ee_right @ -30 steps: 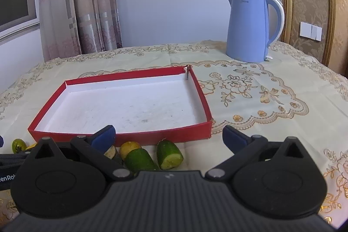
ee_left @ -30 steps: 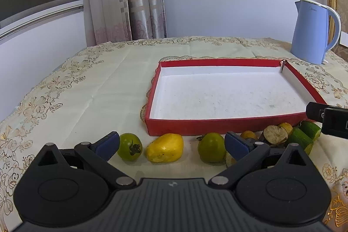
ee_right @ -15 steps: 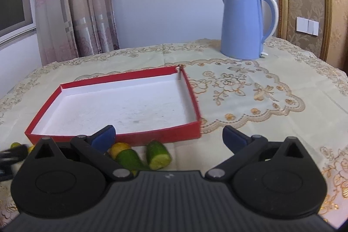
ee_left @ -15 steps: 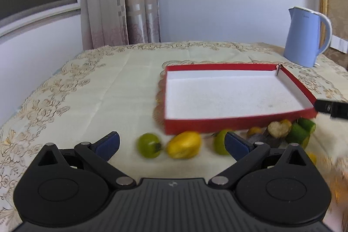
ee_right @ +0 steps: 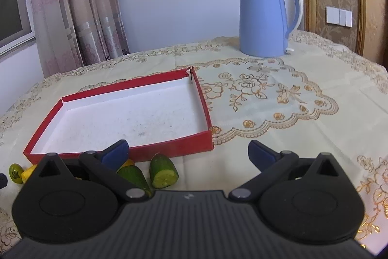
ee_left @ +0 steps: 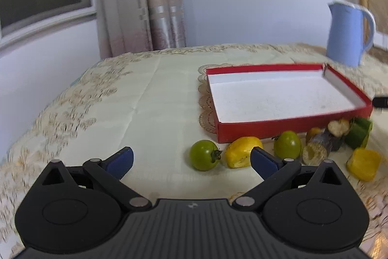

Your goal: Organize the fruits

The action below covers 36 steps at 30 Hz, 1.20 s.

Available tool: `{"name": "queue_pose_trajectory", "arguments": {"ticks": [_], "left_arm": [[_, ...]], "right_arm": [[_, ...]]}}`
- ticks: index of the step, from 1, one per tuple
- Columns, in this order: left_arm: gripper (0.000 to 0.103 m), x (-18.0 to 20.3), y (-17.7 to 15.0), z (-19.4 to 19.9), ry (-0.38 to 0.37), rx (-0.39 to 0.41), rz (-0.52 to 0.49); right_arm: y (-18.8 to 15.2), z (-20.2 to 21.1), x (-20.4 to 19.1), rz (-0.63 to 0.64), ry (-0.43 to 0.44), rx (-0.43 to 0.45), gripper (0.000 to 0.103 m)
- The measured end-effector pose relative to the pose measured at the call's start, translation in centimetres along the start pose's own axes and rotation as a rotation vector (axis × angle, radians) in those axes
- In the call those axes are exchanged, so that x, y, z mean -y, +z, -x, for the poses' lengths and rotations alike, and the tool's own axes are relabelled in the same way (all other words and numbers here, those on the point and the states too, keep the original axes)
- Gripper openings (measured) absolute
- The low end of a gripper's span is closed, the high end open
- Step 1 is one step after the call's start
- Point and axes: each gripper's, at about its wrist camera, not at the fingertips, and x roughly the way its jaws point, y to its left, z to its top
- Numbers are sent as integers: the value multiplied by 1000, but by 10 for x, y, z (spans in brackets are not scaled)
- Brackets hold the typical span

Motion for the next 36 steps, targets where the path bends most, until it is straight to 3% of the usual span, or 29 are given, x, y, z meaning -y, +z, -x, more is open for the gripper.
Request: {"name": "queue_pose_trajectory", "arguments": {"ticks": [2, 10, 15, 17, 21, 26, 29, 36], "left_arm": [[103, 2, 2, -5, 40, 8, -40], [103, -4, 10, -29, 10, -31, -45], [102, -3, 6, -41, 59, -47, -54], [90, -7, 5, -44, 33, -65, -40], [78, -3, 4, -46, 3, -69, -56], [39, -1, 2, -52, -80, -108, -56], [34, 1, 1, -51, -92, -100, -63], [33, 7, -1, -49, -59, -87, -72]], "right_arm": [[0, 0, 0, 0, -4, 2, 103], [-1, -6, -6, 15, -2, -17, 103], [-2, -10, -9, 26, 0, -27, 103], [-2, -11, -10, 30, 2, -32, 103], [-2, -13, -11, 32, 3, -36, 103], [-2, -15, -10, 27, 5, -41, 103], [-3, -14, -6, 9, 19, -37, 103], [-3, -11, 7, -14, 58, -33, 103]]}}
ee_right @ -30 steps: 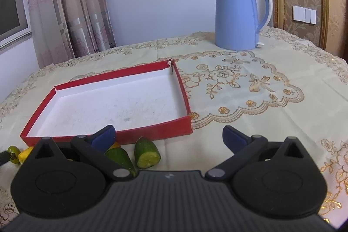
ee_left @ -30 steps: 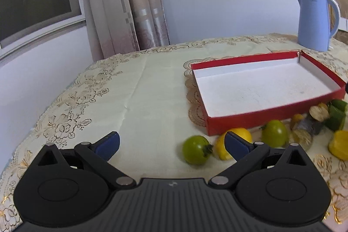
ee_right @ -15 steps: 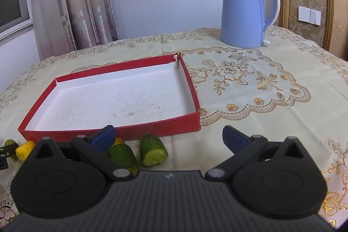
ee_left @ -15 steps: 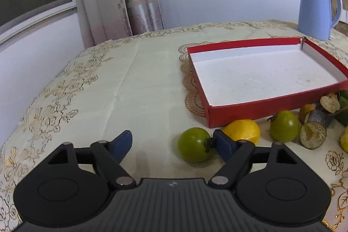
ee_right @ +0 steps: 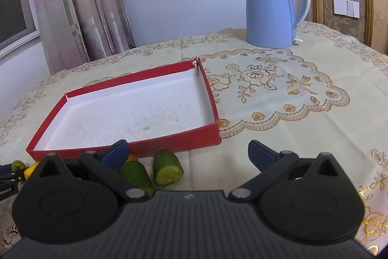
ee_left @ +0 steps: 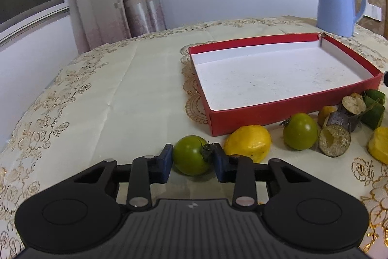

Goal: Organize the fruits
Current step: 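Grasp the green tomato with the left tool while the right tool grasps a yellow pepper piece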

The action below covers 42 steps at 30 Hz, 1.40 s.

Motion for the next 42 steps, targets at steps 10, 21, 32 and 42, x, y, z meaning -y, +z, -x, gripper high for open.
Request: {"name": "queue_pose_trajectory", "arguments": {"ticks": [10, 21, 32, 42], "left_arm": [[33, -9, 2, 15, 13, 26, 89], [34, -5, 3, 33, -11, 68, 73], [34, -9, 3, 32, -25, 68, 88], [34, -9, 1, 31, -26, 60, 94]], "right_arm": [[-10, 25, 6, 157, 42, 3, 103], [-40, 25, -54, 418, 190, -61, 87], [-46, 8, -62, 448, 270, -148, 50], [-46, 13, -62, 425, 281, -132, 31]]}}
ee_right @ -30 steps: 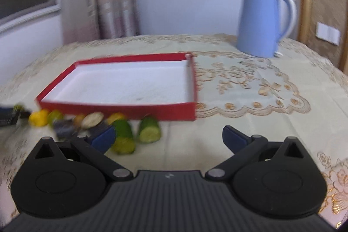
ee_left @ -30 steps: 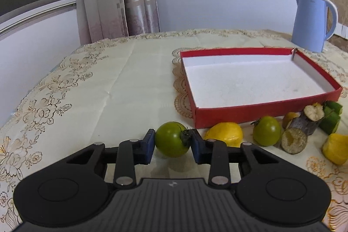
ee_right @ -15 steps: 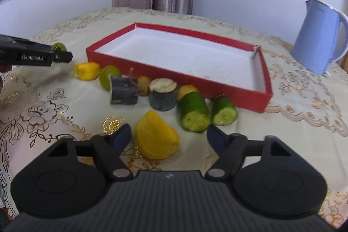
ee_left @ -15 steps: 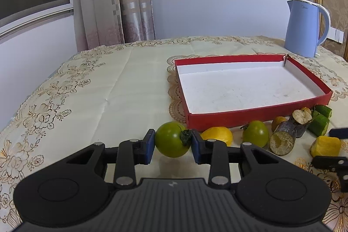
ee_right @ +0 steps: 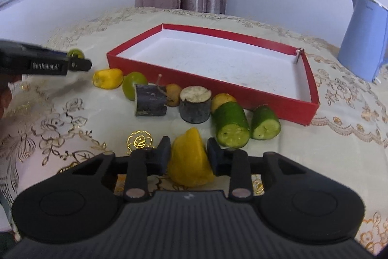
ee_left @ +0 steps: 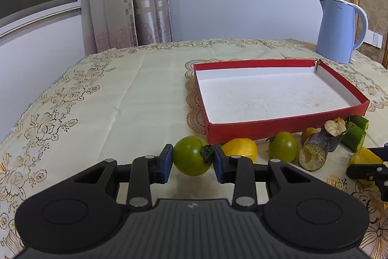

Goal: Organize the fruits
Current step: 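Grasp the green tomato with the left tool while the right tool grasps a yellow pepper piece, then lower the green tomato into the tray and open the left tool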

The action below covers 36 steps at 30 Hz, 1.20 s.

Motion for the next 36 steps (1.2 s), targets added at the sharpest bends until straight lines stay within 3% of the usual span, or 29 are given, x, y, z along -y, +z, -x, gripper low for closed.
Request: {"name": "queue_pose_trajectory", "arguments": {"ticks": [9, 21, 30, 36], "left_arm": [[34, 5, 5, 3, -11, 7, -3], [34, 36, 39, -5, -73, 32, -45], [34, 57, 82, -55, -85, -1, -31], [34, 67, 92, -101, -66, -40, -20]], "right_arm": [[-2, 12, 7, -18, -45, 67, 30], [1, 32, 20, -47, -115, 169, 30], [4, 43, 27, -74, -141, 219, 29], [5, 44, 35, -93, -147, 226, 29]]}}
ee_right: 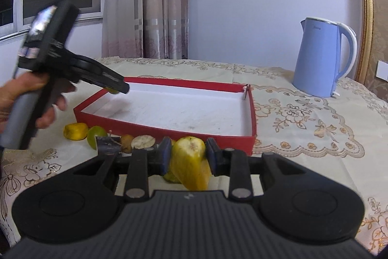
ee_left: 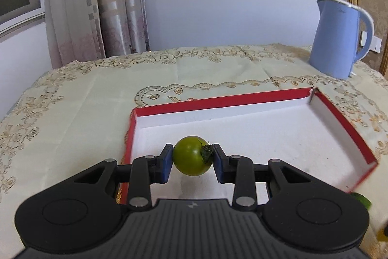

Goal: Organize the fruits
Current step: 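Lower the green tomato into the tray and open the left tool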

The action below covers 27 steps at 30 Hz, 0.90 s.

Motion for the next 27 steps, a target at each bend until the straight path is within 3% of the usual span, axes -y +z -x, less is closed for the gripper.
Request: {"name": "queue_pose_trajectory", "arguments": {"ticks": [10, 14, 18, 22, 27], "left_arm": [[35, 7, -5, -32, 32, -38, -10], [53, 8, -6, -26, 67, -2, -16], [57, 1, -5, -2, 106, 48, -15], [73, -8, -17, 39, 108, 108, 17], [74, -8, -45, 81, 128, 141, 31]], "right_arm": [[-1, -8, 11, -31, -1, -7, 29], [-2, -11, 13, -38, 1, -13, 29], [-2, -13, 15, -42, -2, -21, 29], [0, -13, 19, -58, -3, -20, 30], [4, -13, 17, -59, -8, -10, 29]]}}
